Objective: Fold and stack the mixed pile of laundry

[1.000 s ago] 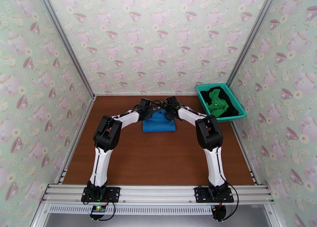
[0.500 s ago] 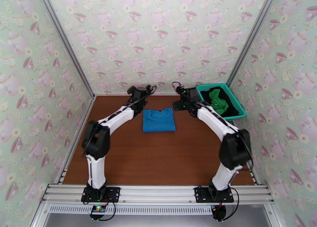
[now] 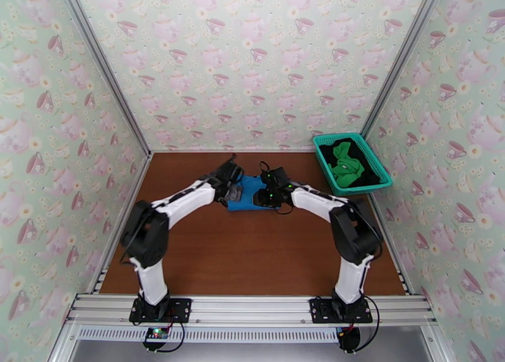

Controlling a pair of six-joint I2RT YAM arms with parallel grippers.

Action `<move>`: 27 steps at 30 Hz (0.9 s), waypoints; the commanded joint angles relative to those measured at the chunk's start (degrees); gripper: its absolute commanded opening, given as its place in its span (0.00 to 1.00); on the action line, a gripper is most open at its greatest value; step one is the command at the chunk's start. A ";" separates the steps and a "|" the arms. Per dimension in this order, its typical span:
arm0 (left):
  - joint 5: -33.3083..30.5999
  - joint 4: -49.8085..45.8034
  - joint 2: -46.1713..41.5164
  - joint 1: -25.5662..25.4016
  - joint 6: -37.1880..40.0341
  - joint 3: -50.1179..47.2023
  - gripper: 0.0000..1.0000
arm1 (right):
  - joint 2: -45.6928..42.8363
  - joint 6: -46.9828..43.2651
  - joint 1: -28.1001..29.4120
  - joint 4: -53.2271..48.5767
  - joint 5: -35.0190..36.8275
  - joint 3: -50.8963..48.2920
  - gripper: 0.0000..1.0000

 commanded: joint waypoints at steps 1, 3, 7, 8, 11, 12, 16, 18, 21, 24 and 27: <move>3.99 -0.72 3.89 -0.20 -4.22 3.43 0.89 | 3.87 4.94 -0.58 3.52 0.09 3.48 0.38; 3.94 -1.25 7.27 -0.14 -4.09 5.15 0.89 | 6.68 5.21 -0.71 3.26 0.25 5.00 0.38; 0.86 -5.60 14.29 0.53 -3.01 12.09 0.89 | 11.46 5.80 -1.51 1.97 0.25 9.04 0.39; 0.18 -6.75 16.19 1.05 -2.54 14.44 0.89 | 12.53 5.93 -1.93 1.60 0.21 10.22 0.39; -0.39 -9.58 21.57 3.06 -0.75 21.55 0.89 | 15.22 5.92 -3.38 0.22 0.07 14.13 0.39; -0.54 -10.66 23.57 3.93 0.08 24.37 0.89 | 16.32 5.75 -4.01 -0.62 -0.09 16.01 0.39; -0.91 -16.31 31.83 7.17 4.22 38.38 0.89 | 21.74 4.21 -6.36 -5.65 -1.18 25.88 0.40; -0.83 -20.10 36.61 8.70 5.95 47.56 0.89 | 25.18 3.36 -7.30 -8.46 -1.92 31.48 0.40; -0.03 -25.90 43.90 10.75 7.56 61.60 0.89 | 30.72 2.60 -8.61 -12.44 -2.94 40.82 0.41; 1.45 -28.53 48.46 12.31 7.71 69.81 0.90 | 36.72 2.11 -9.78 -16.76 -3.61 50.33 0.41; 3.67 -26.39 47.90 13.47 6.57 67.82 0.90 | 40.75 2.07 -10.51 -19.91 -4.37 56.93 0.41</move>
